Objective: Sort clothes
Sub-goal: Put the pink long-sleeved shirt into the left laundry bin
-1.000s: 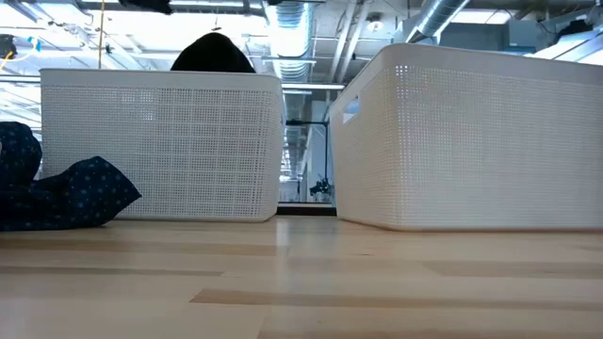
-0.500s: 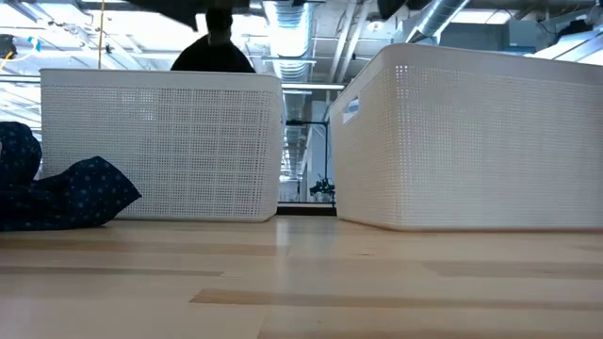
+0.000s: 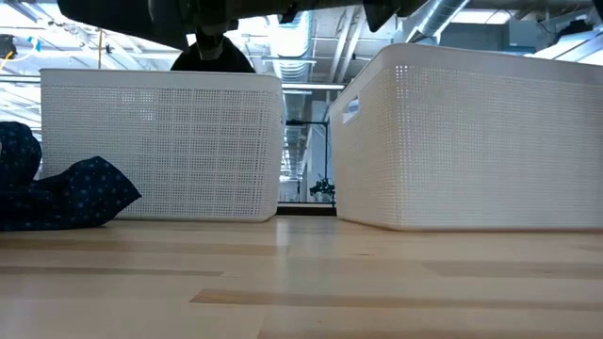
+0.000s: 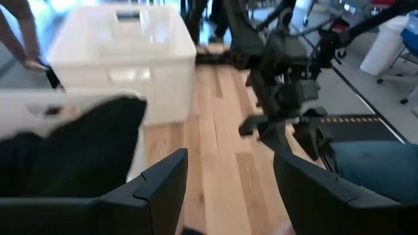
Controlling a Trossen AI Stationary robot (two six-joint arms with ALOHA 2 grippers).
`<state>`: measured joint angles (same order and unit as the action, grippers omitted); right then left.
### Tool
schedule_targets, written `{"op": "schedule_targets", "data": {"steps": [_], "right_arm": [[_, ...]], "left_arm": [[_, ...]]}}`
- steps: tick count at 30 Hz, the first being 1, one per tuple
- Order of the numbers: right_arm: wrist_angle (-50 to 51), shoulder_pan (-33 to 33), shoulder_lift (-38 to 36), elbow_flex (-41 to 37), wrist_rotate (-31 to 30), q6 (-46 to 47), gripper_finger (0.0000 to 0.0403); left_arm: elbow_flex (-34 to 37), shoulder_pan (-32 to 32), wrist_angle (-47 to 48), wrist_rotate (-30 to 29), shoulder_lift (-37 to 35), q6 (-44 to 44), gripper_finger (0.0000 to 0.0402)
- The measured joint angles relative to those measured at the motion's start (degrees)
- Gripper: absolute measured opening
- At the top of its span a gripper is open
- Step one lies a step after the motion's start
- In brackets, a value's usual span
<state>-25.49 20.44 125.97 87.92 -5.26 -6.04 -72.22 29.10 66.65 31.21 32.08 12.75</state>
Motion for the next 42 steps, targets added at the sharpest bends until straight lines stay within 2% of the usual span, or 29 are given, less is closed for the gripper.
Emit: {"op": "schedule_targets", "data": {"steps": [6, 11, 18, 21, 23, 30, 36, 42], "right_arm": [[0.17, -0.72, -0.02, -0.02, 0.00, 0.00, 0.0272], [0.17, -1.15, -0.02, -0.02, -0.04, 0.04, 0.0272], [0.19, -1.15, -0.02, -0.01, -0.04, 0.03, 0.0272], [0.87, -1.22, -0.04, 0.00, -0.04, 0.00, 0.0272], [1.47, -1.39, -0.04, -0.02, -0.04, 0.00, 0.0272], [3.14, -1.82, -0.09, -0.02, -0.13, 0.02, 0.0272], [7.06, -1.63, -0.09, -0.02, -0.11, 0.02, 0.0272], [8.51, -1.37, -0.09, -0.02, -0.13, -0.33, 0.0272]], "left_arm": [[0.31, 0.00, -10.07, 1.44, 1.28, -0.89, 0.0222], [5.03, -0.80, -20.14, 4.99, 4.08, -5.93, 0.0222], [13.65, -7.90, -22.91, 4.27, 8.39, -6.46, 0.0222], [16.87, -12.85, -26.69, 2.11, 10.16, -7.41, 0.0222], [18.35, -16.67, -29.51, -1.34, 11.33, -7.96, 0.0222], [19.84, -31.72, -38.56, -7.87, 16.25, -9.59, 0.0222], [19.61, -44.95, -33.61, -17.72, 19.06, -13.14, 0.0222], [19.55, -56.46, -24.41, -25.47, 20.14, -25.50, 0.0222]]}}
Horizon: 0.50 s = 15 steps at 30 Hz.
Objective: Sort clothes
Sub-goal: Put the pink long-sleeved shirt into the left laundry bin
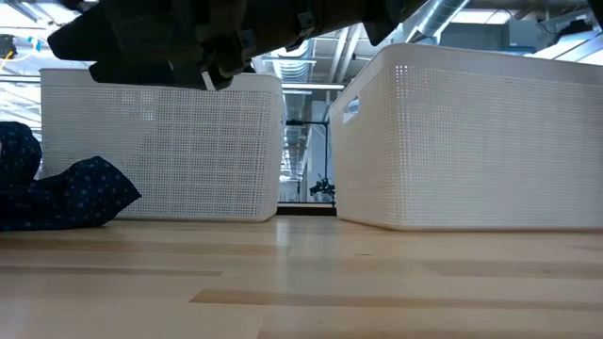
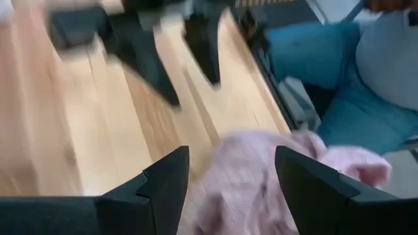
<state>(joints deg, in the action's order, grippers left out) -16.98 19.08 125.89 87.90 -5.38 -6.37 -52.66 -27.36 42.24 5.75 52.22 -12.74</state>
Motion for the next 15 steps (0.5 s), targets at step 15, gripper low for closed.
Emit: {"op": "schedule_targets", "data": {"steps": [15], "right_arm": [[0.29, 0.81, -0.02, 0.00, 0.02, -0.08, 0.0272]], "left_arm": [[0.01, -19.31, 2.61, -7.10, 14.93, -21.32, 0.0334]]}}
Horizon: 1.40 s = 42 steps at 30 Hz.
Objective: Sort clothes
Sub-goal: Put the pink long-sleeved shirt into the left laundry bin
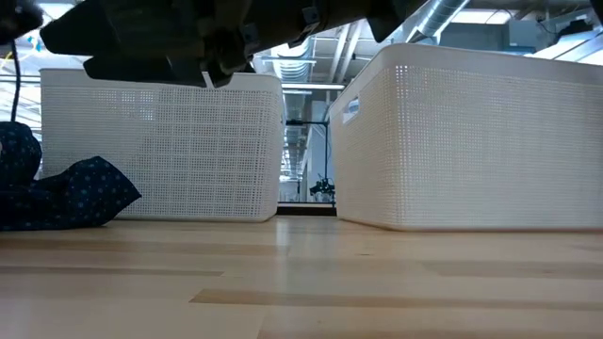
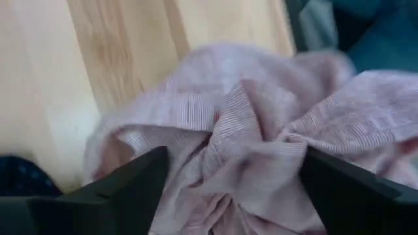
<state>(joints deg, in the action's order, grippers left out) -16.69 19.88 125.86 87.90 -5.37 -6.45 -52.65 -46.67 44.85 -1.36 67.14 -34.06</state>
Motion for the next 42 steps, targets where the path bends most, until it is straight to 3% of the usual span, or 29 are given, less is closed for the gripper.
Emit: {"op": "schedule_targets", "data": {"steps": [6, 17, 22, 29, 36, 42], "right_arm": [[0.01, 0.41, 0.00, 0.00, 0.00, 0.41, 0.0272], [1.94, 0.80, 0.00, 0.00, 0.01, 1.49, 0.0271], [3.30, 1.11, 0.00, 0.00, 0.00, 2.25, 0.0270], [6.06, 2.16, -0.13, -0.02, 0.00, 4.47, 0.0270], [11.35, 3.51, -2.24, -0.04, -0.15, 6.70, 0.0270], [14.30, 5.22, -6.18, -0.04, -0.61, 6.73, 0.0270]], "left_arm": [[-0.01, -2.15, 0.19, 1.47, 8.80, -2.04, 0.0364], [-0.12, -5.51, -2.62, -0.14, 20.83, -3.70, 0.0356], [-0.12, -6.56, -7.21, -1.10, 23.54, -2.28, 0.0279], [-0.10, -6.98, -12.02, -5.43, 23.99, 3.02, 0.0054], [0.01, -6.67, -16.48, -10.89, 24.05, 7.62, 0.0052], [0.16, -6.60, -17.23, -21.35, 21.53, 11.11, 0.0052]]}}
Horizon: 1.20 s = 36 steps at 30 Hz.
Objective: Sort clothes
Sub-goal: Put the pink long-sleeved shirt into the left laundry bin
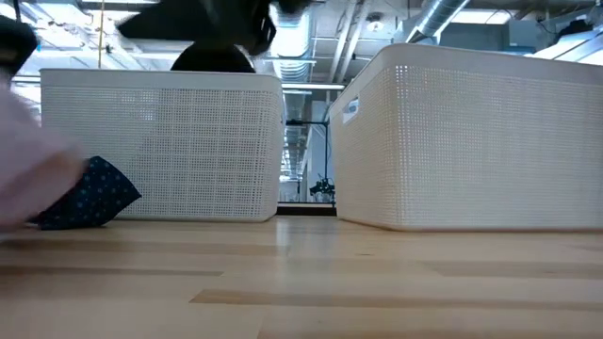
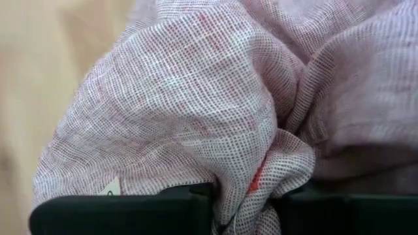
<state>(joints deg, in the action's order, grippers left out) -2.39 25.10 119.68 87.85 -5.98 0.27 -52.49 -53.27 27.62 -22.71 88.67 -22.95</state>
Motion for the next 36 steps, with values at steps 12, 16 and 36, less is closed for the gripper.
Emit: {"op": "schedule_targets", "data": {"steps": [12, 16, 36], "right_arm": [[7.19, 2.28, -5.45, 0.02, -10.34, 3.23, 0.0270], [6.83, 2.10, -5.29, 0.02, -12.53, 4.26, 0.0270], [-4.48, -1.53, -5.08, -6.13, -11.99, 8.48, 0.0270]], "left_arm": [[0.00, 0.02, -2.39, -18.55, -7.06, 6.16, 0.0052], [0.00, 0.60, -4.20, -21.41, -7.97, 9.02, 0.0052], [-0.07, 3.55, -13.09, -23.97, -8.07, 22.66, 0.0052]]}}
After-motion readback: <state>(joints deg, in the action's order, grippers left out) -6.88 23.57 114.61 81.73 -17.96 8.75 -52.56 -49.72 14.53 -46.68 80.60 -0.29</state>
